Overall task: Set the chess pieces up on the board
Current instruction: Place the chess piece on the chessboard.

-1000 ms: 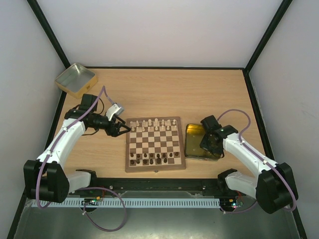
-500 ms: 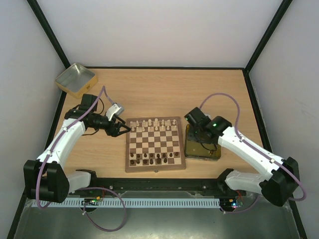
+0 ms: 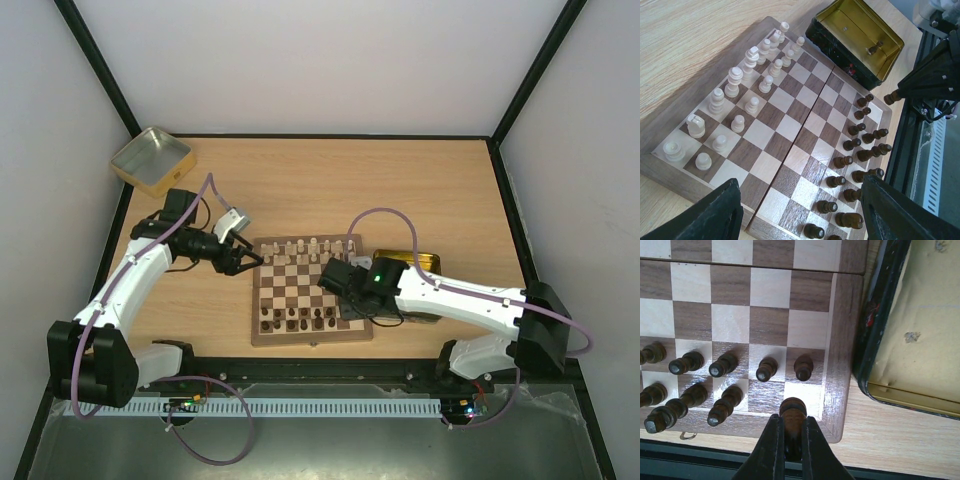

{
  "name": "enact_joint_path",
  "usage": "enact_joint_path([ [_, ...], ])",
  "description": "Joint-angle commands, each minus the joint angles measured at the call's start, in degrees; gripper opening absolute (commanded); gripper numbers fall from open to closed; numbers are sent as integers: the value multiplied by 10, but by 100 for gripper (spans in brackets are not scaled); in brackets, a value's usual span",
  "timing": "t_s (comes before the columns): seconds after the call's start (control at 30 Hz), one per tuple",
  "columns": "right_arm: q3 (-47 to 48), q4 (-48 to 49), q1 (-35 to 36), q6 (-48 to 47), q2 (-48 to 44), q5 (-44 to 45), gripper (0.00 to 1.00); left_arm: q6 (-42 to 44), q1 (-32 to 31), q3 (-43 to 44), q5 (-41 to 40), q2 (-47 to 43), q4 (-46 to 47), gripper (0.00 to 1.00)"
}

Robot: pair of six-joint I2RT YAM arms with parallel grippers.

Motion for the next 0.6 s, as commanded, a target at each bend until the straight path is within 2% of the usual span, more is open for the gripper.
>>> enact_joint_path([
  [0.0, 1, 6, 14, 21, 6, 3, 2, -3, -3, -3, 2, -6, 0, 65],
  [0.57, -15, 41, 52, 33, 39, -15, 2, -4, -2, -3, 2, -10, 0, 65],
])
